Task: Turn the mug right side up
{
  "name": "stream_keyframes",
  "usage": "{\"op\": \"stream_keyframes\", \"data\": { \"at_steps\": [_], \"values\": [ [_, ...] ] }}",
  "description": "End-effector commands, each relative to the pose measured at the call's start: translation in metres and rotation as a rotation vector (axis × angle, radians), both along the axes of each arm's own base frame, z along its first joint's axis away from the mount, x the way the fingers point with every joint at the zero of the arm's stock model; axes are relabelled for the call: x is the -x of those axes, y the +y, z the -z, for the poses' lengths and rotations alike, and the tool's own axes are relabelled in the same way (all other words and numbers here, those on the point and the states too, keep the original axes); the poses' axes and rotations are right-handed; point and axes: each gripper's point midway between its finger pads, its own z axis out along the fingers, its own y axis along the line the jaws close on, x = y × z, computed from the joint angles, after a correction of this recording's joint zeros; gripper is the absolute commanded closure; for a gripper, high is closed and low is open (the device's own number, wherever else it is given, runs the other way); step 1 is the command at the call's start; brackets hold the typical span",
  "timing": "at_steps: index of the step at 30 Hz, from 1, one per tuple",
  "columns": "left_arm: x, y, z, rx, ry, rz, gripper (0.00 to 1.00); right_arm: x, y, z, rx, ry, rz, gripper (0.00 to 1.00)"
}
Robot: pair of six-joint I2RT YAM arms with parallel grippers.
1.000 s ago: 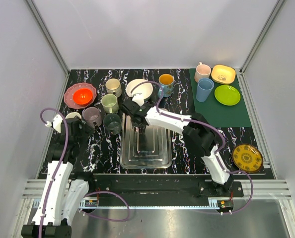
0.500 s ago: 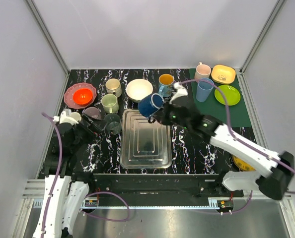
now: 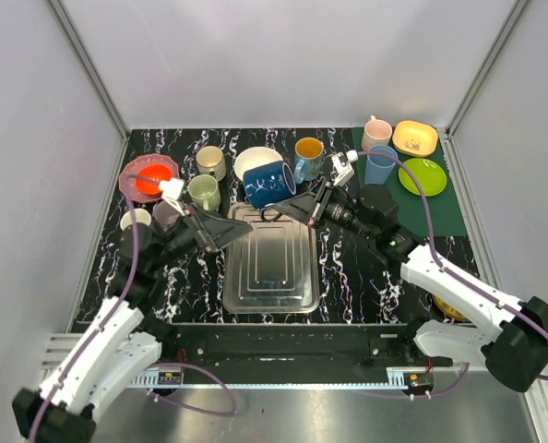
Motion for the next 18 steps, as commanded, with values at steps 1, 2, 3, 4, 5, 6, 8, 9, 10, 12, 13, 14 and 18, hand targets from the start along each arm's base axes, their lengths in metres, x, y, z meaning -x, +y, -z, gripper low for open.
{"op": "stream_keyframes", "data": {
  "at_steps": [1, 2, 3, 4, 5, 6, 8, 9, 10, 12, 13, 14, 18],
  "values": [
    [0.011, -0.040, -0.034, 0.053, -0.154, 0.157, 0.09, 0.017, -0.002, -0.084, -0.256, -0.210, -0.087, 1.00],
    [0.009, -0.048, -0.029, 0.057, -0.130, 0.173, 0.13, 0.017, -0.003, -0.085, -0.259, -0.211, -0.084, 1.00],
    [0.009, -0.051, -0.029, 0.064, -0.135, 0.181, 0.14, 0.017, -0.003, -0.084, -0.255, -0.213, -0.082, 1.00],
    [0.009, -0.053, -0.031, 0.073, -0.148, 0.183, 0.14, 0.016, -0.004, -0.083, -0.252, -0.217, -0.076, 1.00],
    [0.006, -0.056, -0.031, 0.076, -0.143, 0.181, 0.15, 0.017, -0.005, -0.084, -0.254, -0.222, -0.075, 1.00],
    [0.005, -0.057, -0.032, 0.077, -0.150, 0.180, 0.15, 0.018, -0.006, -0.084, -0.251, -0.227, -0.074, 1.00],
    [-0.002, -0.058, -0.036, 0.084, -0.157, 0.162, 0.18, 0.019, -0.008, -0.084, -0.250, -0.233, -0.073, 1.00],
    [-0.003, -0.059, -0.040, 0.093, -0.166, 0.158, 0.19, 0.020, -0.008, -0.084, -0.258, -0.233, -0.078, 1.00],
    [-0.005, -0.057, -0.050, 0.121, -0.200, 0.145, 0.20, 0.021, -0.008, -0.083, -0.260, -0.234, -0.081, 1.00],
    [-0.010, -0.058, -0.054, 0.161, -0.187, 0.135, 0.24, 0.023, -0.008, -0.079, -0.265, -0.226, -0.089, 1.00],
    [-0.010, -0.056, -0.061, 0.195, -0.215, 0.126, 0.25, 0.023, -0.009, -0.079, -0.271, -0.227, -0.090, 1.00],
    [-0.015, -0.055, -0.064, 0.226, -0.195, 0.110, 0.27, 0.024, -0.009, -0.078, -0.273, -0.226, -0.093, 1.00],
    [-0.022, -0.056, -0.069, 0.305, -0.190, 0.104, 0.43, 0.025, -0.009, -0.072, -0.279, -0.213, -0.097, 1.00]
  ]
}}
